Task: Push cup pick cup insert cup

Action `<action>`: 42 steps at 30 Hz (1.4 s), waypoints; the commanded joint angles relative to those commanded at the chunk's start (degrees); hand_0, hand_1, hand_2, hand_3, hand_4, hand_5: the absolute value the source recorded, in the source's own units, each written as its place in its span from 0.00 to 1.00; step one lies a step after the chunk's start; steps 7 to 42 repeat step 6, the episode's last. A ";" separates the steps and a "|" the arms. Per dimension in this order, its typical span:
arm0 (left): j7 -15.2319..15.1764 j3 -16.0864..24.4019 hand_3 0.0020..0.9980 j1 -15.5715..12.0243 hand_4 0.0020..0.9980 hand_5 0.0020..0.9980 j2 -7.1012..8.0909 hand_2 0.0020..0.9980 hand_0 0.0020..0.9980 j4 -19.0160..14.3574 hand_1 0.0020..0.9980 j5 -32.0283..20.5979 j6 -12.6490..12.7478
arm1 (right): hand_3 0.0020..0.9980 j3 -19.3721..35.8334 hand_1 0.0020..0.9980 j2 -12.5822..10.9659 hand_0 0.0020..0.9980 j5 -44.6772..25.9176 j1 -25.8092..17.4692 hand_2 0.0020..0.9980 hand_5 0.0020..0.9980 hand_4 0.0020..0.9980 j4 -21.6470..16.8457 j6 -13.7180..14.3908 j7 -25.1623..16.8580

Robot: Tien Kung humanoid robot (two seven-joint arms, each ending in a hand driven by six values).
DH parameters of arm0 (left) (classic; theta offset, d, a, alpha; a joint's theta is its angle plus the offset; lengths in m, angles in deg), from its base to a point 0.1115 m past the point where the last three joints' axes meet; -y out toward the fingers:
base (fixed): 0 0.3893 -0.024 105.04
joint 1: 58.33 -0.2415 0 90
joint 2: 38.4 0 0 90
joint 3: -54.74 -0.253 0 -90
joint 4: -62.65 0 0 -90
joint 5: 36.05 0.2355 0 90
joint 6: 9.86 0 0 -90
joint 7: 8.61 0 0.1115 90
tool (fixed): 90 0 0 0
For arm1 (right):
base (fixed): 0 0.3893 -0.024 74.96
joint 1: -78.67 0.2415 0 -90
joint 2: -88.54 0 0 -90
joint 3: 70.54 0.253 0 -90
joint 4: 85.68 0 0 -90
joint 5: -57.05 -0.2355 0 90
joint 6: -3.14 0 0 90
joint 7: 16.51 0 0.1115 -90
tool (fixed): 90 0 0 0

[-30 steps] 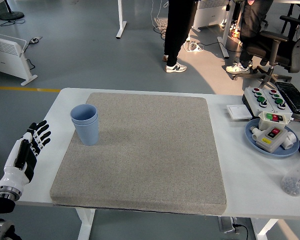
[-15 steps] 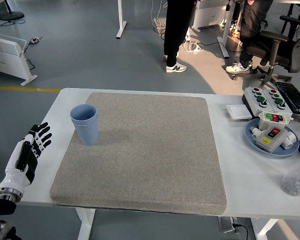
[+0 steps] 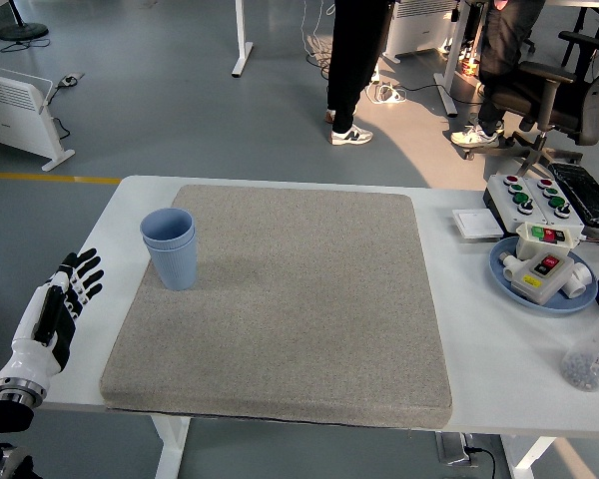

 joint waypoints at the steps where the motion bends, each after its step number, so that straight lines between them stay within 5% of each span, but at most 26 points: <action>1: 0.01 0.00 0.86 0.01 0.62 1.00 0.00 0.93 0.90 0.05 0.91 0.03 0.04 | 0.68 0.05 0.55 0.00 0.53 0.01 0.02 0.66 0.66 0.26 0.00 0.01 -0.07; 42: -0.13 0.06 0.86 0.16 0.62 1.00 -0.03 0.93 0.90 0.16 0.91 0.26 0.32 | 0.68 0.11 0.55 0.01 0.53 -0.09 0.20 0.66 0.66 0.26 0.00 0.15 -0.38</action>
